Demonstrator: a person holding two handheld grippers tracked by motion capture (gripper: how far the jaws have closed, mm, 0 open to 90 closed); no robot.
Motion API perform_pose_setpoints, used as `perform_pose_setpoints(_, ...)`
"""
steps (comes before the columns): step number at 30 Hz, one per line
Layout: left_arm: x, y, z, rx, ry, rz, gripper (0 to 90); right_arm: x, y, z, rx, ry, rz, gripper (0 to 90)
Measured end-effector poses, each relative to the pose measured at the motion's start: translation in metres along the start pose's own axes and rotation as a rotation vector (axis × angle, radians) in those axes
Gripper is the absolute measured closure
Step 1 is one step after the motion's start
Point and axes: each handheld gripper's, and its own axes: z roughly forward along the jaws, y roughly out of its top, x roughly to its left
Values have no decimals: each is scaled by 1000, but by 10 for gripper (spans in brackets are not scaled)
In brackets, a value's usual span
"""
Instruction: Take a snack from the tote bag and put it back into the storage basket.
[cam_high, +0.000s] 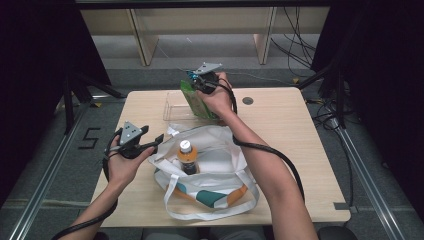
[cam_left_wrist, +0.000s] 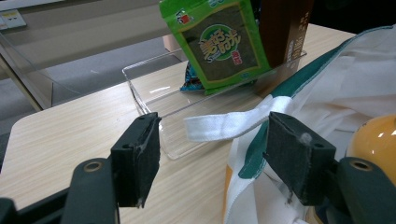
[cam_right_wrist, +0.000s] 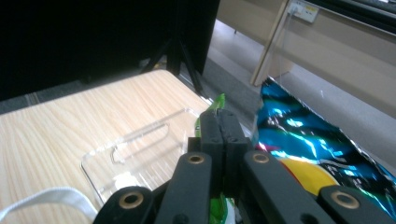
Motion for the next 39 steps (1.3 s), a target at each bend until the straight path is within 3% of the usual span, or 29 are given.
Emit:
perform_pose_setpoints(11, -2, 0, 0, 4, -1, -9, 348, -1, -4, -17, 96, -29, 20, 900)
perform_pose_setpoints(14, -2, 0, 0, 4, -2, -9, 348, -1, -6, -18, 94, -41, 15, 900)
perform_pose_setpoints(19, -1, 0, 0, 4, -1, -10, 348, 3, -3, -19, 169, -41, -3, 900)
perform_pose_setpoints(24, -1, 0, -1, 2, 2, -13, 348, 5, 1, -18, 208, -62, -40, 900)
perform_pose_setpoints(26, -1, 0, -1, 3, 0, -17, 348, 7, 1, -19, 238, -63, -8, 900)
perform_pose_setpoints(28, -1, 0, -1, 5, -1, -20, 348, 8, 0, -19, 241, -68, -13, 900)
perform_pose_setpoints(32, -1, 0, -1, 4, 2, -13, 348, 8, -3, -20, 273, -76, 24, 900)
perform_pose_setpoints(33, -1, 0, -1, 4, 1, -11, 348, 8, -5, -19, 260, -85, 27, 900)
perform_pose_setpoints(39, -2, 0, 0, 4, -2, -9, 348, 7, -12, -20, 299, -77, 13, 900)
